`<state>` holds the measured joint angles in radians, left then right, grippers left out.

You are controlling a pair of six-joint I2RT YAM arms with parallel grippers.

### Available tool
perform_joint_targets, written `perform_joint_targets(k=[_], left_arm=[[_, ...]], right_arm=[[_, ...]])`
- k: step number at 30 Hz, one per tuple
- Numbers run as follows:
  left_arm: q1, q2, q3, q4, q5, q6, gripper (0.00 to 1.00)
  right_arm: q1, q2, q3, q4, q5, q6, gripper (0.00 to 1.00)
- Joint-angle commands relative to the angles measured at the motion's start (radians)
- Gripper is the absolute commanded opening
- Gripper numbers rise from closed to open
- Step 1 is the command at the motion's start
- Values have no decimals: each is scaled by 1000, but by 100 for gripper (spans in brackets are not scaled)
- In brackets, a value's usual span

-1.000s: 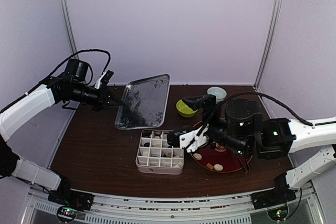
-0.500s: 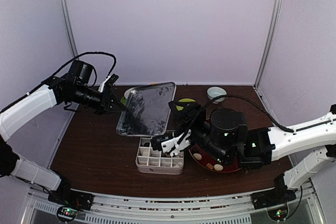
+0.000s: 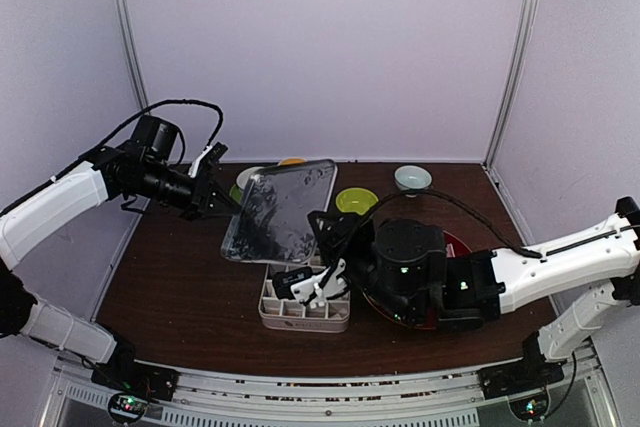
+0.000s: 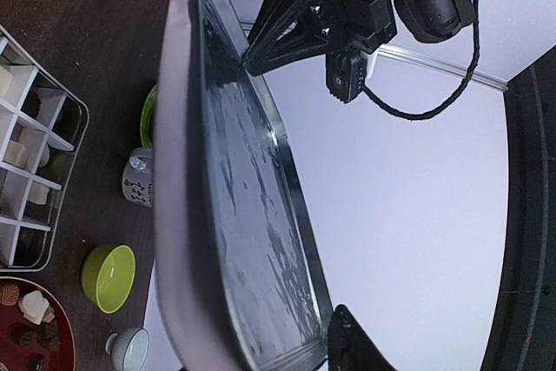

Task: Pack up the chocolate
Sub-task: Pass from the left arm to the right

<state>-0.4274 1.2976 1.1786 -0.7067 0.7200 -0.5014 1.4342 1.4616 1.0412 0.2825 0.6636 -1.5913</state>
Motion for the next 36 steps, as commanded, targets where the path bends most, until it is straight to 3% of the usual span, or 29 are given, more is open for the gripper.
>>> perform_joint_targets(k=[1, 8, 15, 23, 27, 36], left_arm=[[-6, -15, 10, 23, 21, 16, 0], [-5, -17, -6, 65, 15, -16, 12], [-4, -73, -12, 145, 14, -22, 53], [-5, -169, 35, 178, -48, 19, 73], [-5, -252, 32, 209, -137, 33, 79], [-4, -428, -45, 361, -153, 90, 85]], right_arm=[[14, -14, 25, 10, 13, 0, 30], [17, -20, 19, -14, 15, 8, 18], [18, -25, 19, -33, 8, 40, 16], [18, -51, 17, -83, -17, 147, 12], [16, -88, 53, -207, -92, 309, 11], [-71, -192, 157, -463, -425, 785, 6]])
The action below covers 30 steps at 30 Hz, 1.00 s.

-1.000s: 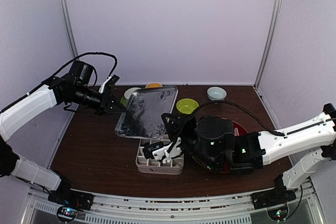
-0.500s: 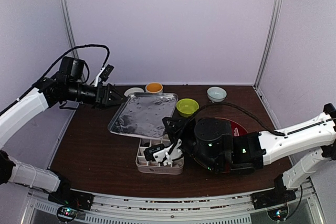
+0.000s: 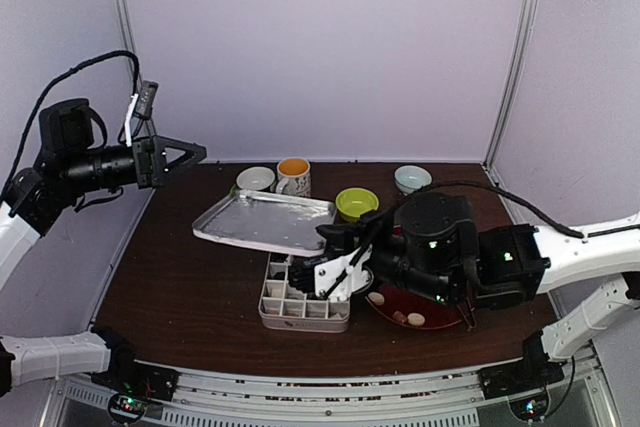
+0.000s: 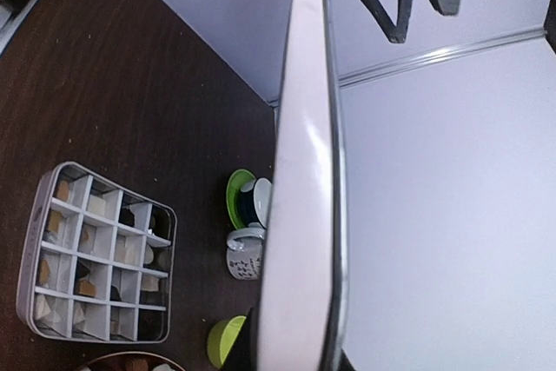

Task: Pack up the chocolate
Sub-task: Pass from the left arm to the right, then place the box lid on the packing box.

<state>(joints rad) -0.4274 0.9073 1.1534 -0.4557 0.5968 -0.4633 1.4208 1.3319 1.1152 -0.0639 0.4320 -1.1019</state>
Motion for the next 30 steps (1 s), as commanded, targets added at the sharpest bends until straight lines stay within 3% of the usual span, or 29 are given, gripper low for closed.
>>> perform_joint_targets(k=[1, 12, 30], left_arm=[[-5, -45, -17, 111, -31, 59, 85], [-5, -31, -15, 146, 23, 71, 86], [-5, 12, -93, 172, 75, 36, 86]], right_arm=[[-78, -70, 92, -135, -231, 354, 5], [-289, -142, 86, -224, -653, 772, 0], [-408, -94, -5, -89, -954, 1143, 0]])
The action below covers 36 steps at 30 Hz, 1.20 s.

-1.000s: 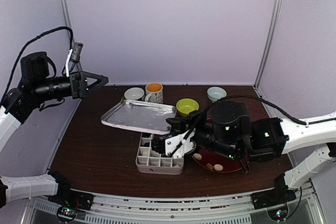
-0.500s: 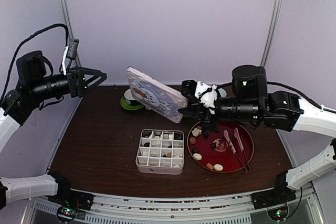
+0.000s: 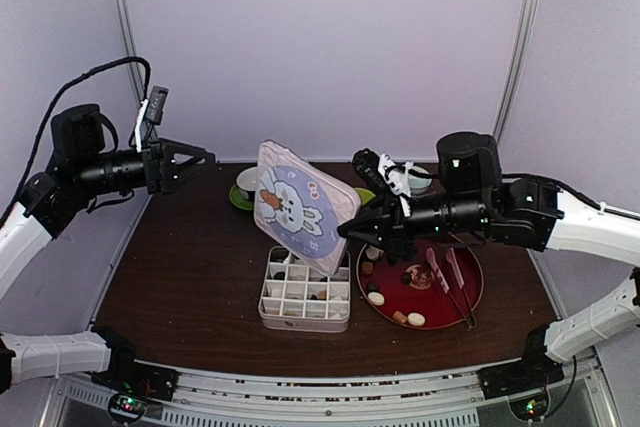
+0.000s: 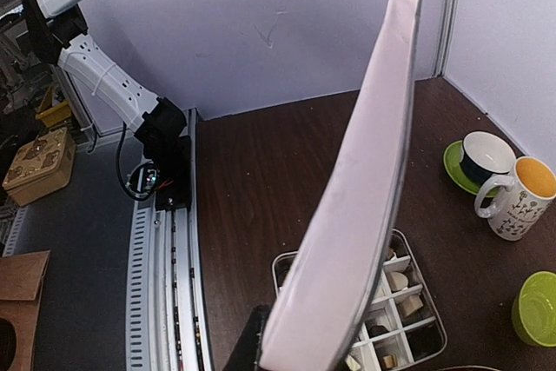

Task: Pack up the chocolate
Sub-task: Place the box lid on the packing box.

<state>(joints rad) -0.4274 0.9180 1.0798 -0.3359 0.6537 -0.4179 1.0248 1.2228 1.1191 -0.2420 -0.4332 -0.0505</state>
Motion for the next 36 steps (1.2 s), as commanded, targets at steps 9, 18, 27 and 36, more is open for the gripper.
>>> perform_joint_targets(k=[9, 18, 27, 36], left_arm=[[-5, 6, -88, -11, -53, -7, 86], [15, 54, -138, -118, -213, -19, 86], [47, 84, -225, -73, -155, -38, 85], [46, 125, -278, -30, -80, -69, 82]], right_arm=[[-54, 113, 5, 148, -203, 239, 0], [-136, 226, 15, 161, -311, 409, 0], [-168, 284, 14, 318, -447, 578, 0], [-166, 345, -20, 448, -530, 749, 0]])
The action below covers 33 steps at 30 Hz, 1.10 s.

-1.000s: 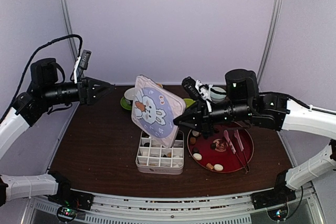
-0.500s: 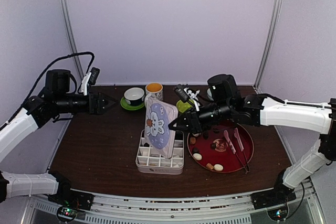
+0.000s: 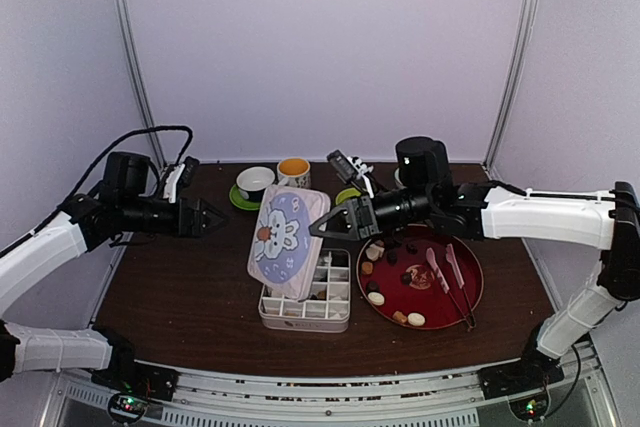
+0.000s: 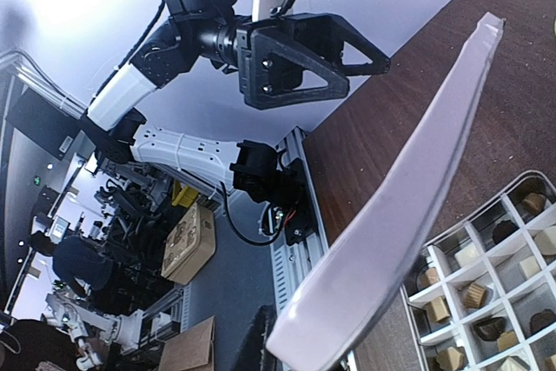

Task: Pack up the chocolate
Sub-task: Place the box lid on the packing box.

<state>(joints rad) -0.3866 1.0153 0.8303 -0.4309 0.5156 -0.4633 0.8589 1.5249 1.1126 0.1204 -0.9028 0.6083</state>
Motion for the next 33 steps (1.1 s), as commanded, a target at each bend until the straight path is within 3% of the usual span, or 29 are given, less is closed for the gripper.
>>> perform_joint_targets(k=[1, 14, 25, 33], left_arm=[[5, 36, -36, 72, 65, -27, 81], [4, 169, -134, 169, 149, -85, 80], [-46, 357, -203, 387, 204, -165, 64], [-64, 450, -224, 481, 252, -178, 63]], right_arm=[[-2, 55, -19, 96, -69, 106, 0], [-39, 168, -183, 525, -148, 438, 0], [-137, 226, -258, 532, -166, 438, 0], [-174, 302, -261, 593, -238, 453, 0]])
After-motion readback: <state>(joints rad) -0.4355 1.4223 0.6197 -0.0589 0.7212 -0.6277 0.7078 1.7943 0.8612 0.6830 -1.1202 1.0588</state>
